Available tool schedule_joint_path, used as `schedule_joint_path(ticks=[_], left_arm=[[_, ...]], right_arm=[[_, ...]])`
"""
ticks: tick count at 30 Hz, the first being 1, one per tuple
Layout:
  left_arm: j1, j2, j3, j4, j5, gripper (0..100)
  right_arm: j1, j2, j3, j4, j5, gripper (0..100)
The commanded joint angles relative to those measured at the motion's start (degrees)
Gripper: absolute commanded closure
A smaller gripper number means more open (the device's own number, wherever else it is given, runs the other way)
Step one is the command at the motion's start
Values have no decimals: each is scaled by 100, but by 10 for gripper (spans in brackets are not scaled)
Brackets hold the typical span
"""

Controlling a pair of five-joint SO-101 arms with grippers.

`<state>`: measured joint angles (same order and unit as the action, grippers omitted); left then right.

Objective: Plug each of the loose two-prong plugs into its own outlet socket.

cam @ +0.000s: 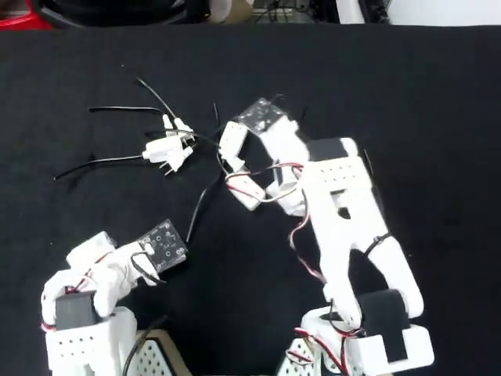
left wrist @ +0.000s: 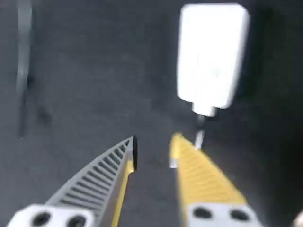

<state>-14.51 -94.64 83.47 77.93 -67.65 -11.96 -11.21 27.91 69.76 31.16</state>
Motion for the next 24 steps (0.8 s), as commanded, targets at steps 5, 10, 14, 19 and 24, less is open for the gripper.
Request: schedule_joint_path(ticks=[5,10,14,19,24], left_arm=[[-22,-888,-664,422,1556,791],[-31,-712,-752,105,3455,791],[-31,-712,-708,-211,4510,791],[-40,-712,-127,-651,4782,791],[-40,-712,242,-651,4229,791]], right_arm=[[-818,-215,-400,18,404,805],[-1240,-154,-629,-26,466,805],[-1257,541,-1358,-79,281,805],[-1319,2009,-2404,-255,-167,805],[-1345,3002,-3310,-185,-114,805]])
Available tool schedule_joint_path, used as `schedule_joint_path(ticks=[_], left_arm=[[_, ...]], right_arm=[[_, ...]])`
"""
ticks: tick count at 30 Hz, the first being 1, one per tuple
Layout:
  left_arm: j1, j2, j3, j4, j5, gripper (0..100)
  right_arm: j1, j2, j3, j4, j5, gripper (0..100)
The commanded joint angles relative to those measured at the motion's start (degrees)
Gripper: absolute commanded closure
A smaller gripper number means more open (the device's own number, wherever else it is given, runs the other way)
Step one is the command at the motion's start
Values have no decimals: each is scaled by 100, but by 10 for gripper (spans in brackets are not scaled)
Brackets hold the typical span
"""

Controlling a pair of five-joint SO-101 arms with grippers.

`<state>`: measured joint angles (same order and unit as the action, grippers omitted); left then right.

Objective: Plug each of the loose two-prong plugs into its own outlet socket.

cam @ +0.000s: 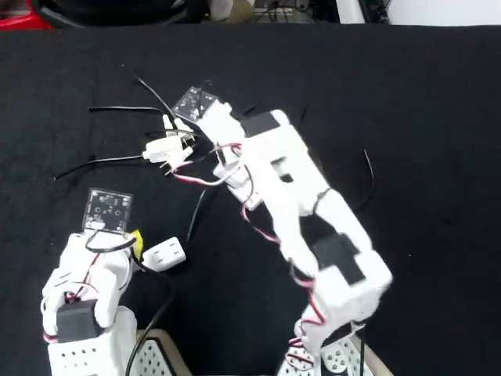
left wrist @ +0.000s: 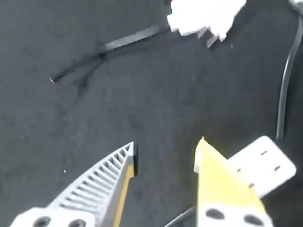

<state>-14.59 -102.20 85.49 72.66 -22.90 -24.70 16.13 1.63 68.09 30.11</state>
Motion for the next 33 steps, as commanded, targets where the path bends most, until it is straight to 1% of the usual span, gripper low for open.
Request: schedule_joint_path(ticks=[1,6,14,16,18,22,24,26,29,33], left_arm=[[-31,44,75,-123,-308,791],[-22,44,189,-123,-519,791],[-22,44,207,-123,-527,791],[-4,44,207,-123,-527,791],[4,44,207,-123,-527,791],[-4,44,207,-123,-527,791],[-4,44,207,-123,-527,791],[-4,44,207,-123,-527,791],[4,44,215,-123,-527,791],[13,44,215,-123,-527,791]], right_arm=[[-70,382,-787,-9,88,805],[-62,857,-1156,-35,185,805],[229,1824,-1947,-62,193,805],[325,2026,-2132,-62,316,808],[360,2176,-2255,-26,378,852],[360,2202,-2299,-18,360,988],[360,2185,-2299,-18,360,977],[369,2114,-2246,0,352,987],[352,1956,-2264,229,343,987],[360,1640,-2237,387,35,987]])
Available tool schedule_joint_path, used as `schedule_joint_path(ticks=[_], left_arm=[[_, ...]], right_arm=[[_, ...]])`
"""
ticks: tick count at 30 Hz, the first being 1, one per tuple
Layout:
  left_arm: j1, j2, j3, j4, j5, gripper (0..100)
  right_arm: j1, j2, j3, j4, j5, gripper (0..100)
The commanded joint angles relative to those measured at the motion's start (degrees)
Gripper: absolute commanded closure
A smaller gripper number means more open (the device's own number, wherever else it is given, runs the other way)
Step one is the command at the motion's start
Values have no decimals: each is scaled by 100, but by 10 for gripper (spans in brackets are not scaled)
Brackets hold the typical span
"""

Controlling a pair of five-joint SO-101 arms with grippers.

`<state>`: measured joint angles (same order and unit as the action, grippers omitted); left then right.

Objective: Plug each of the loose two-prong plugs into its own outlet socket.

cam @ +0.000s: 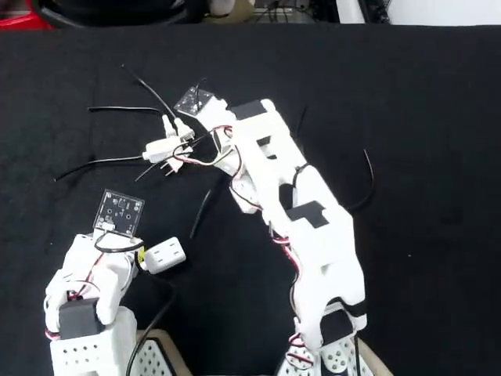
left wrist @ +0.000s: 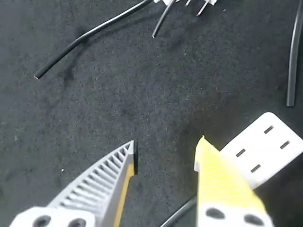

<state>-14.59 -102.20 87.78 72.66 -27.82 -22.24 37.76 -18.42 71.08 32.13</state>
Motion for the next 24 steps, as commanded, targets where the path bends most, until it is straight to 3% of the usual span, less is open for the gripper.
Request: schedule_joint_path(ticks=[1,19,24], left_arm=[[13,44,-13,-123,-35,791],[22,44,66,-132,-35,791],[22,44,66,-132,-35,791]], right_arm=[[114,-585,-224,105,-202,987],[-70,-1165,-295,853,-211,987],[-475,-1174,-840,1908,-563,987]])
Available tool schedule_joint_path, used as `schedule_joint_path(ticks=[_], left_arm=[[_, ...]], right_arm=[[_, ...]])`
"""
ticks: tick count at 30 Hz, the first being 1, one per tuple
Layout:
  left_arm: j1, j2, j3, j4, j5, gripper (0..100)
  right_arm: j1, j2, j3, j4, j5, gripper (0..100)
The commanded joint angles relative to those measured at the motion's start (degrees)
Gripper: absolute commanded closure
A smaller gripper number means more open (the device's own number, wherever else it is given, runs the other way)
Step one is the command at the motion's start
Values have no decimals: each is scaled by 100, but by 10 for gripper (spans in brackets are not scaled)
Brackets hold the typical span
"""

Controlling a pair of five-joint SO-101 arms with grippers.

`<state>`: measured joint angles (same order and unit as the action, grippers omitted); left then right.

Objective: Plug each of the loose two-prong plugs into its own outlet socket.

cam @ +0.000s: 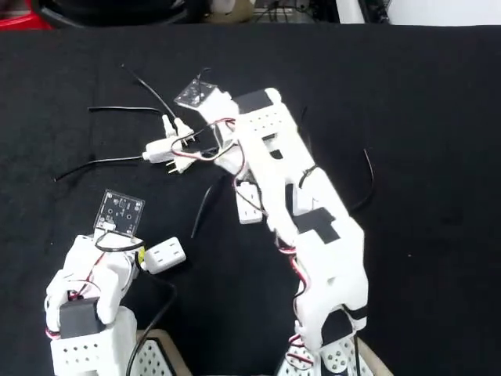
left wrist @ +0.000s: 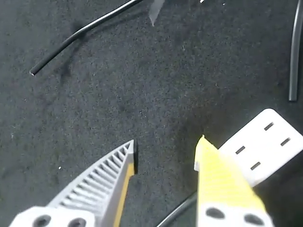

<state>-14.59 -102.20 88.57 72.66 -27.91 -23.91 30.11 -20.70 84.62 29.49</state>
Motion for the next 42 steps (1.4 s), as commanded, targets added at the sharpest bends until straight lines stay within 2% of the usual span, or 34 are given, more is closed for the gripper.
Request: schedule_joint_path(ticks=[1,6,13,20,27,30,38,42], left_arm=[[22,44,-13,-132,-26,791],[22,44,-4,-132,-26,791],[22,44,-4,-132,-26,791],[22,44,-4,-132,-26,791],[22,44,-4,-132,-18,791],[22,44,-4,-132,-9,791],[31,44,4,-132,0,791],[31,44,13,-123,9,791]], right_arm=[[-422,-409,-752,818,-413,987],[-897,-409,-901,1582,-589,987],[-1222,-479,330,1609,-774,987],[-1319,-1886,2870,853,-738,987],[-1319,-2818,5182,-536,-677,984],[-1319,-2651,5446,-879,-387,982],[-1495,-1754,5341,-642,123,979],[-1758,-1385,5121,-431,158,887]])
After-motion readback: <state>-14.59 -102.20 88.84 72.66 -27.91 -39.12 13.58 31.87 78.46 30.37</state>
